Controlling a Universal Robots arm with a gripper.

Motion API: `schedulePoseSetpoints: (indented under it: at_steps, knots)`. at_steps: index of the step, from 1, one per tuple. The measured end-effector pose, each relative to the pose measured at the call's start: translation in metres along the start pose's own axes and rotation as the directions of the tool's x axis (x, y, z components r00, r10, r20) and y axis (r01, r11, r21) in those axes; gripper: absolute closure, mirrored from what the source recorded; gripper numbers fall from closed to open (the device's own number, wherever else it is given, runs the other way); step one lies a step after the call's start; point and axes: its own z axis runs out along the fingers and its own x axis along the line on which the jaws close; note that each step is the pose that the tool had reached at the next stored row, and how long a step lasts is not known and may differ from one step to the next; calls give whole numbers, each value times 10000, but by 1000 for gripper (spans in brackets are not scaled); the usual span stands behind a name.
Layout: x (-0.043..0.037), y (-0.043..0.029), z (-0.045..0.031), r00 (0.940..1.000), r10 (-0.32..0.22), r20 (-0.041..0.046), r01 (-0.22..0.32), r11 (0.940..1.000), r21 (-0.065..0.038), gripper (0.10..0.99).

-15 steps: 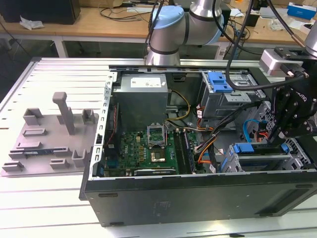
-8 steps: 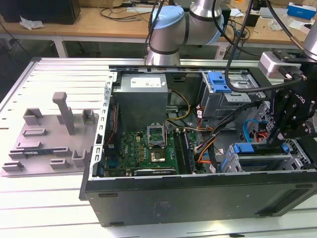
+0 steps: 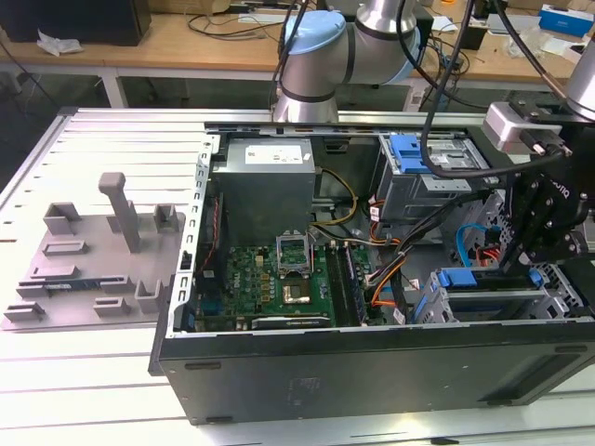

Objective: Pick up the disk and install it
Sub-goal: 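Insert the first disk wire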

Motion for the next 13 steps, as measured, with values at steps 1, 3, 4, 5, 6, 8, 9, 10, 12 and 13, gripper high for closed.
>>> schedulePoseSetpoints:
  at_steps: [1, 3, 4, 5, 6, 8, 9, 10, 12, 13]
  knots:
    - [0, 1, 1, 10000, -8, 1, 8, 10000, 0, 922]
    - [0, 3, 4, 10000, -11, 10, 11, 10000, -2, 910]
    - [1, 3, -8, 10000, -12, 11, 12, 10000, -1, 851]
    - [6, 3, -64, 10000, -12, 5, 12, 10000, 0, 788]
    - [11, 2, -119, 10000, -12, 3, 12, 10000, 0, 788]
    - [18, 2, -218, 10000, -12, 2, 12, 10000, 1, 725]
    - [21, 2, -266, 10000, -12, 5, 12, 10000, 0, 725]
    - [28, 2, -367, 10000, -12, 3, 12, 10000, 0, 725]
    - [33, 1, -420, 10000, -12, 3, 12, 10000, 0, 725]
    - [33, 2, -420, 10000, -12, 6, 12, 10000, 0, 725]
